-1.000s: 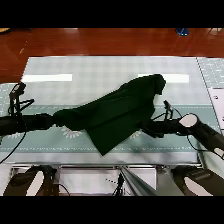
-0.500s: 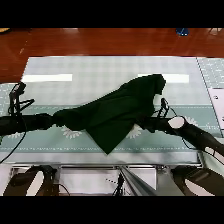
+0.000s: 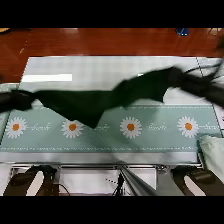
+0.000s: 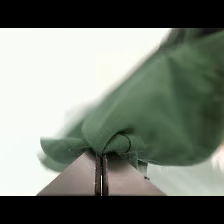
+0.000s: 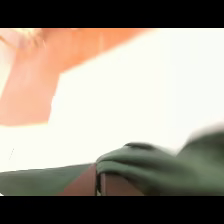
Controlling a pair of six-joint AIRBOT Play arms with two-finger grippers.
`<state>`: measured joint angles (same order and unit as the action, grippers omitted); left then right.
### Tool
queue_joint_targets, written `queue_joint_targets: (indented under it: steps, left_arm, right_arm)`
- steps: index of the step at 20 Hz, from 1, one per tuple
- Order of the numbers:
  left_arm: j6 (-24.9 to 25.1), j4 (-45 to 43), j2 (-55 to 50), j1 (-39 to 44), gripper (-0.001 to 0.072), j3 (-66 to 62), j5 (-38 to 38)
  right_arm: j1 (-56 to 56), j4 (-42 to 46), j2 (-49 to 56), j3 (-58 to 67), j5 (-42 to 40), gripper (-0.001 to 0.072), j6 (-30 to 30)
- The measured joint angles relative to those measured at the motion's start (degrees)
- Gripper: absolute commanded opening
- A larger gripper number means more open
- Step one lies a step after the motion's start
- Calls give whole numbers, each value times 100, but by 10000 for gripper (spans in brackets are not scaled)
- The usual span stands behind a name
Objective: Fold the shirts.
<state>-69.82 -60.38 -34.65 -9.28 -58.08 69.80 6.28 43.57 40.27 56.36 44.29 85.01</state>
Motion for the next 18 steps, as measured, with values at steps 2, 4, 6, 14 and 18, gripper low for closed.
queue_joint_targets:
  steps: [2,4,6,14,18]
  left_arm:
    - [-2,-120,0,0,16,-940,-2]
    - [-116,-186,4,0,16,-1902,0]
    - [-295,-208,17,0,17,-2839,9]
    - [-1178,-199,81,0,14,-5624,1419]
    - [-1672,-208,92,-7,15,-5862,2625]
  right_arm:
    - [-393,837,-317,990,560,37,201]
    - [-708,1596,-487,1987,1099,37,356]
    - [-901,2149,-581,2876,1541,37,461]
    - [-1102,3023,-664,5193,3075,37,811]
    - [-1115,3436,-581,5595,4015,36,824]
